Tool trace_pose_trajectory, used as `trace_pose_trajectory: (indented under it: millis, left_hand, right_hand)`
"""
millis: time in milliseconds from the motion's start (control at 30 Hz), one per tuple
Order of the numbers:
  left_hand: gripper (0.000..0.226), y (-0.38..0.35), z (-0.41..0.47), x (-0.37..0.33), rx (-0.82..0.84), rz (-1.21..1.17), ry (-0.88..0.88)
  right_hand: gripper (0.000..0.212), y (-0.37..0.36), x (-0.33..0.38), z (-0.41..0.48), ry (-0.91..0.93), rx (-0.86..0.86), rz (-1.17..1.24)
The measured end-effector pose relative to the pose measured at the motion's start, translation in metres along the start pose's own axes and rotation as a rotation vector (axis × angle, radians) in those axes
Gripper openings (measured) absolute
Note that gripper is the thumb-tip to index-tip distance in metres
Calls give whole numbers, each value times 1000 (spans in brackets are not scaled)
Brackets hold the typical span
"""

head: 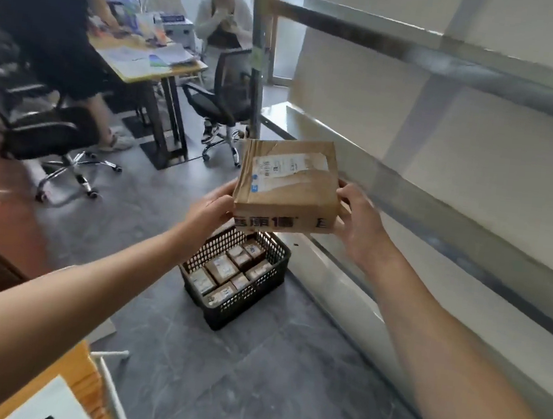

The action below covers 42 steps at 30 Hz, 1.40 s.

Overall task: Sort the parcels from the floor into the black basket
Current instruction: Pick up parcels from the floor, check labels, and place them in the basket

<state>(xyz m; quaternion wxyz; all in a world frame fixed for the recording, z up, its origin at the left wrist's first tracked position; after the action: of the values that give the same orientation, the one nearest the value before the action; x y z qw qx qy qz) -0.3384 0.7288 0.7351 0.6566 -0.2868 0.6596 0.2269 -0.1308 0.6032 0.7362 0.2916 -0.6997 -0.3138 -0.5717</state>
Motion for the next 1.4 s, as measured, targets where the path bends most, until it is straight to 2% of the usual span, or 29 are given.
trace_pose_trajectory:
  millis: [100,300,467,567,667,767,933,1167,1333,1400]
  left_hand:
    - [65,56,2,0,-33,-83,1]
    - [43,153,-3,26,-252,-145,22]
    - [48,206,-9,53,-355,-161,99]
    - [45,220,-2,65,-405,-185,118]
    - [43,230,11,81,-467,-214,143]
    - [46,237,32,100,-507,-207,186]
    - [46,250,85,127,-638,-76,237]
    - [51,256,164,184,-787,-197,399]
    - [46,255,204,232,-938,-188,472]
    - [48,252,215,258,-951,-152,543]
  right_hand:
    - [41,-60,-9,25,-28,25,-52]
    - [42,-168,-30,64,-23,143,-174]
    - [43,-216,-46,84,-102,125,-213]
    - [40,-236,-50,101,-105,179,-230]
    - [31,-251,-59,125,-93,230,-250]
    - [31,-258,-75,158,-130,271,-277]
    - [30,-260,-99,228,-202,308,-311]
    - [30,-252,-132,329,-281,367,-324]
    - [30,-241,-185,383,-395,389,-387]
    - [30,-237,-213,398,-442,394,-424]
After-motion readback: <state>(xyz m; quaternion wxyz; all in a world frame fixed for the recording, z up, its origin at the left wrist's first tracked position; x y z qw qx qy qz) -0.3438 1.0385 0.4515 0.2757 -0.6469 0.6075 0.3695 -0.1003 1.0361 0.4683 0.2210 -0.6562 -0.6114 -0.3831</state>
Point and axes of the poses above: each hand's wrist, its own z-axis towards the middle knuckle, its own y-axis out of the back of the hand, x = y × z, the point moved 7 cm from there along z, towards the middle knuckle, and after that the axes turned 9 degrees about -z, right-handed, at the moved point
